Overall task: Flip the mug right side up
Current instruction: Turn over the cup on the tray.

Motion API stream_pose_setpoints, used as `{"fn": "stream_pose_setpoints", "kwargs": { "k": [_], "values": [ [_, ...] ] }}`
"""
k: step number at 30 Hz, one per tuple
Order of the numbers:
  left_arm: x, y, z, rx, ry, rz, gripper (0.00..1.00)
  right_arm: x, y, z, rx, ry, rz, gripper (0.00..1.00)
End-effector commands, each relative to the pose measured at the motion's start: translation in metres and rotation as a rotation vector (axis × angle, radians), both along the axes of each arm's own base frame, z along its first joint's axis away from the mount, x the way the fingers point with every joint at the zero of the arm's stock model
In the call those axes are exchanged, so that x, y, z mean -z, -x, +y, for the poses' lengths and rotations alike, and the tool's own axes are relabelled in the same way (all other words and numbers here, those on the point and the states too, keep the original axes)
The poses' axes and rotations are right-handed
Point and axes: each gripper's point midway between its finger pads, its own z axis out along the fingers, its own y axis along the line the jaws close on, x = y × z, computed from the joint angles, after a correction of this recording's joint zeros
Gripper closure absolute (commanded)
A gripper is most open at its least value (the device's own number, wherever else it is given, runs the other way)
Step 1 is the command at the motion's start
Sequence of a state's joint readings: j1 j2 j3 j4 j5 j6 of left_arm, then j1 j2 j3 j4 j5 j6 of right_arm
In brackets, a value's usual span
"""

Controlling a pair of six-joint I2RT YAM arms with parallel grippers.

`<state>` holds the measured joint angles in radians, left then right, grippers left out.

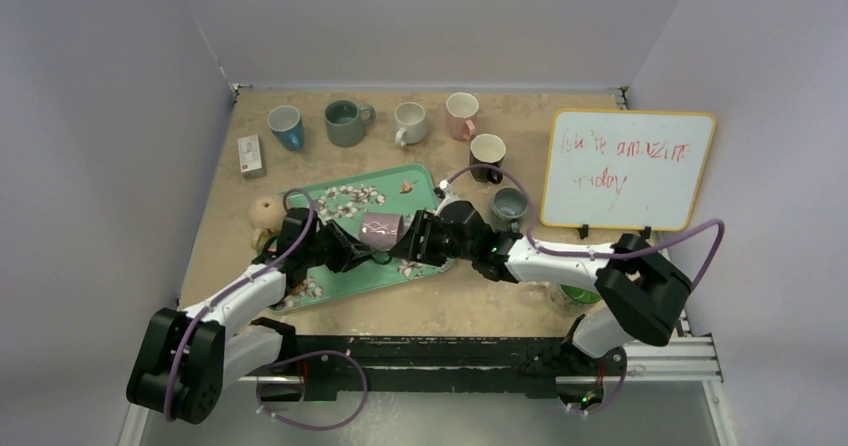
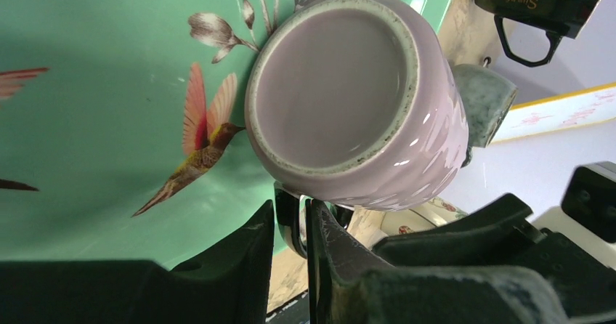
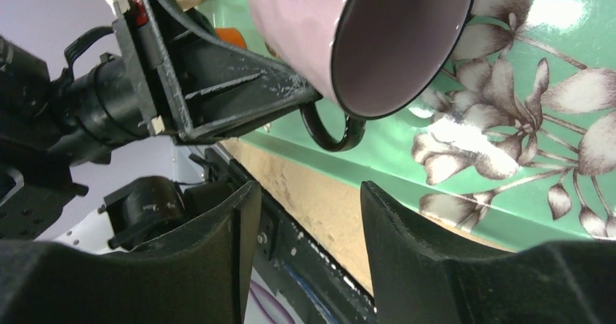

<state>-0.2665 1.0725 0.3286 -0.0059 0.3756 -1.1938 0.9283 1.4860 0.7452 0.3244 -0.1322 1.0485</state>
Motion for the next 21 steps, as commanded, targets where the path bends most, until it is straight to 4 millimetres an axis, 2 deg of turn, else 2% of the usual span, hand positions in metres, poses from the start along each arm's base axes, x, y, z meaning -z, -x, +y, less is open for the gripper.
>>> {"fn": "stream_pose_setpoints", "kwargs": {
  "k": [1,5,8,12,21],
  "values": [
    [-0.006,-0.004,-0.008,0.017,0.037,-0.035,0.80,-0.006,-0.012,0.010,0.088,-0.091,-0.018,0.48],
    [-0.004,-0.003,-0.009,0.022,0.039,-0.032,0.80,0.000,-0.017,0.015,0.155,-0.109,0.014,0.51],
    [-0.006,-0.004,-0.010,0.026,0.043,-0.038,0.80,0.013,-0.019,0.022,0.189,-0.132,0.064,0.50],
    [-0.007,-0.004,-0.011,0.032,0.050,-0.043,0.80,0.020,-0.022,0.032,0.202,-0.150,0.083,0.50],
    [-0.006,-0.001,-0.010,0.052,0.019,-0.031,0.82,0.035,-0.028,0.037,0.252,-0.218,0.100,0.51]
  ]
}}
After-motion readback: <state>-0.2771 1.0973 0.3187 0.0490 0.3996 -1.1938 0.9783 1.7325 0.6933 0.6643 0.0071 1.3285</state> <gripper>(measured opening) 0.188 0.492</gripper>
